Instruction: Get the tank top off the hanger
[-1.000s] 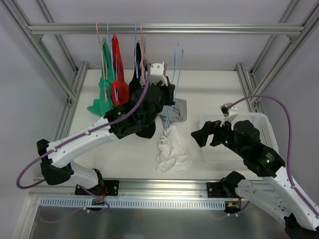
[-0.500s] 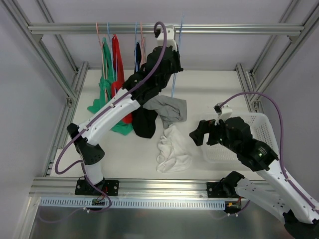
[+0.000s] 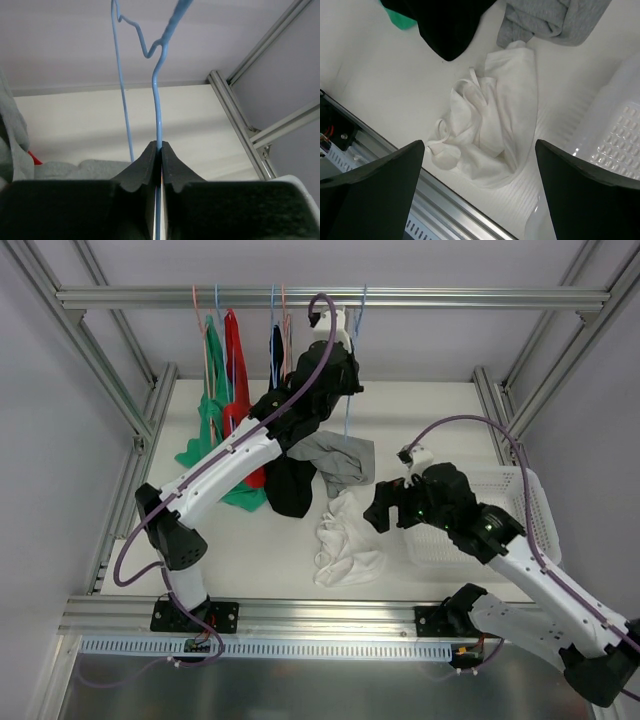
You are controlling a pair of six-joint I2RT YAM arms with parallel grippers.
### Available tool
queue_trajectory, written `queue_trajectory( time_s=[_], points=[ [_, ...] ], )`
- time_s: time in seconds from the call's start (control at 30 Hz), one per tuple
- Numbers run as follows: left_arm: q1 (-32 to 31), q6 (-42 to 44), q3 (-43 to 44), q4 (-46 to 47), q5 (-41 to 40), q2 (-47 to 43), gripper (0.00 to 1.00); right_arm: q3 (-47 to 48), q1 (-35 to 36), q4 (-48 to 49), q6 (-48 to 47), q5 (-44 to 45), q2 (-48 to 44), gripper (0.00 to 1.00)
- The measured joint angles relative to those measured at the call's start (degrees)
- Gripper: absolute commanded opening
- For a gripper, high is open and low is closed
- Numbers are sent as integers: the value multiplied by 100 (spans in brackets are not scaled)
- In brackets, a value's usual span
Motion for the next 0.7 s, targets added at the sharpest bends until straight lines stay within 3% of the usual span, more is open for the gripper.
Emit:
queue_trajectory(
  time_s=[0.03,0.07,0.1,0.3,0.6,0.7],
  points=[
    [2,-33,-151,61,17,-109,23,-9,0,31,-52,-63,205,100],
    [28,-61,-280,63,37,-229,65,-13,0,66,-103,-138,415,99],
    [35,-72,-424,7,57,-380,98,-24,0,98,-149,-205,662,99],
    [-59,-199,-1582,-149,136,-1674,99,-37,225,234,-295,-323,1888,100],
    [-730,-92,-4138,-144,-308,-4492,99,404,997,605,-304,111,4135,99],
    [-758,-74,-4719,-251,-302,-5241,99,411,1222,758,-254,330,4699,82]
  ],
)
